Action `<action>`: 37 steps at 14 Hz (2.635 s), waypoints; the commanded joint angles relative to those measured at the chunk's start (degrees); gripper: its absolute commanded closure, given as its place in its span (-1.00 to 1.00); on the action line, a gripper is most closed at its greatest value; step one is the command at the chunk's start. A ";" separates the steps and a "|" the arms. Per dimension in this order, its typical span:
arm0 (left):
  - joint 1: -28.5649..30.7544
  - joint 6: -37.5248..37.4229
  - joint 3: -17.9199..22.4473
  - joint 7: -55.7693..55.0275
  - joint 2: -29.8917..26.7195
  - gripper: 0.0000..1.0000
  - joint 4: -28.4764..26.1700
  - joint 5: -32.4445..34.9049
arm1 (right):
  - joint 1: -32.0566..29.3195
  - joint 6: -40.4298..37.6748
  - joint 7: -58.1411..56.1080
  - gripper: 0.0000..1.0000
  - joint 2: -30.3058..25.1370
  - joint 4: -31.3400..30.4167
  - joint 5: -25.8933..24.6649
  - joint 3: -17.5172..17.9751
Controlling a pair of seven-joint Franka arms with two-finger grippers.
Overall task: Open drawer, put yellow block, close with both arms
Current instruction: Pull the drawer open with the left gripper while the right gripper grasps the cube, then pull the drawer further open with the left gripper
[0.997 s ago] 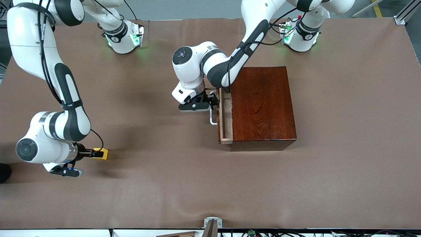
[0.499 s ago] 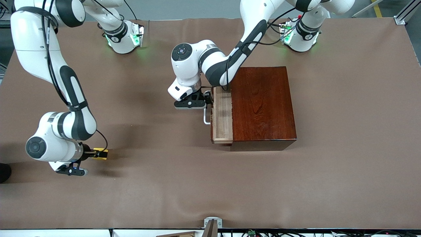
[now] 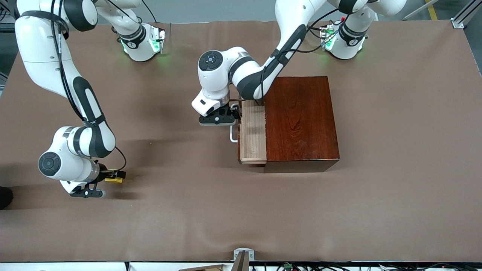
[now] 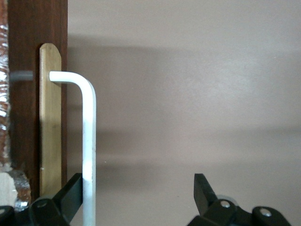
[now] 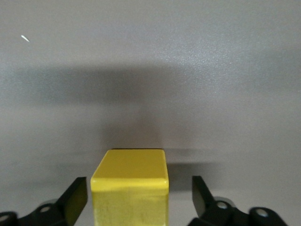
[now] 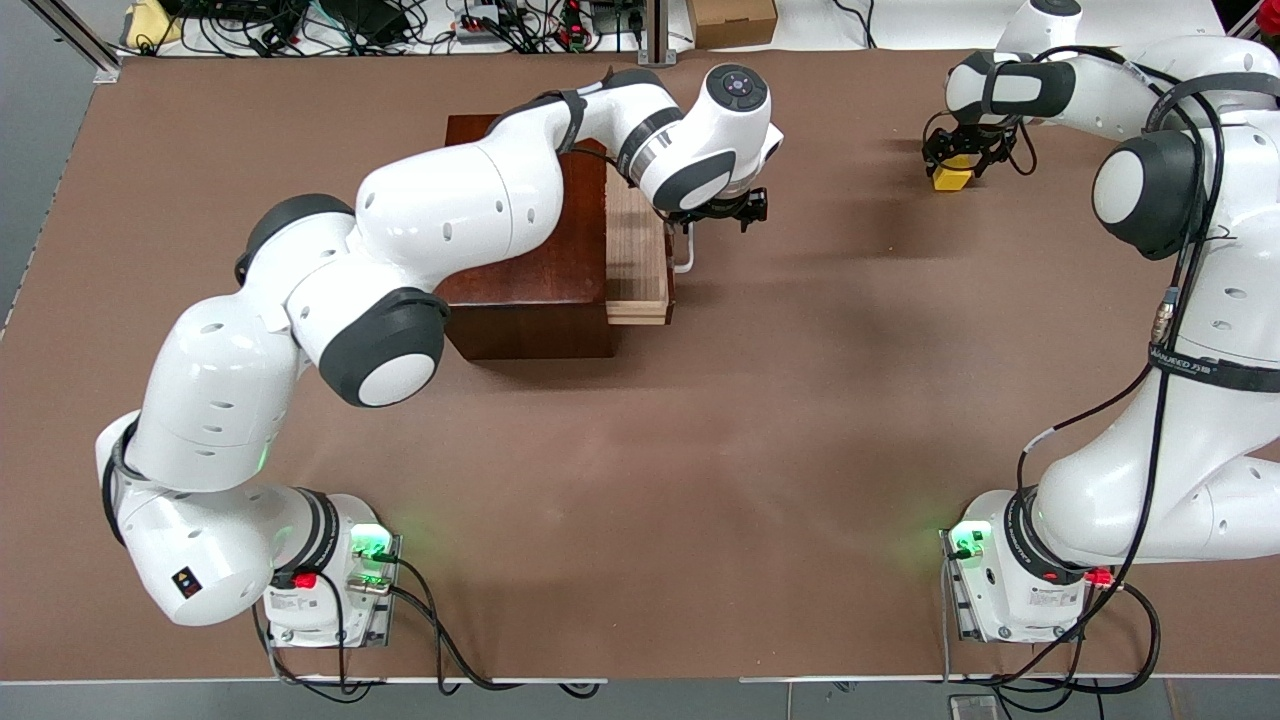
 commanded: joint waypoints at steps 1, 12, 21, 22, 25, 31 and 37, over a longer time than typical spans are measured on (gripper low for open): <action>-0.49 4.58 -0.64 -0.17 1.91 -1.00 1.63 -3.16 | -0.36 0.23 -0.13 0.36 -0.83 -0.14 -0.58 0.28; -0.22 5.29 -1.87 2.89 1.82 -1.00 2.07 -4.66 | -0.01 -0.21 -8.03 1.00 -2.06 2.59 -0.58 0.36; -0.22 6.25 -2.22 2.99 1.73 -1.00 2.68 -4.83 | -0.27 -1.70 -17.70 1.00 -2.67 3.03 -0.58 0.45; -0.14 7.04 -2.22 2.99 1.82 -1.00 2.77 -4.84 | -0.27 -1.97 -17.97 1.00 -2.76 3.03 -0.49 0.37; 0.04 8.45 -2.13 2.91 1.65 -1.00 2.77 -5.62 | -0.45 -2.06 -19.28 1.00 -2.76 3.03 -0.49 0.45; 3.90 -0.58 -1.43 2.73 -1.77 -1.00 2.68 -5.89 | -0.98 -1.97 -25.96 1.00 -2.76 3.20 -0.32 0.36; 9.79 -12.44 -1.51 2.38 -15.83 -1.00 2.60 -7.12 | -1.50 -1.71 -35.36 1.00 -2.67 4.43 -0.23 0.36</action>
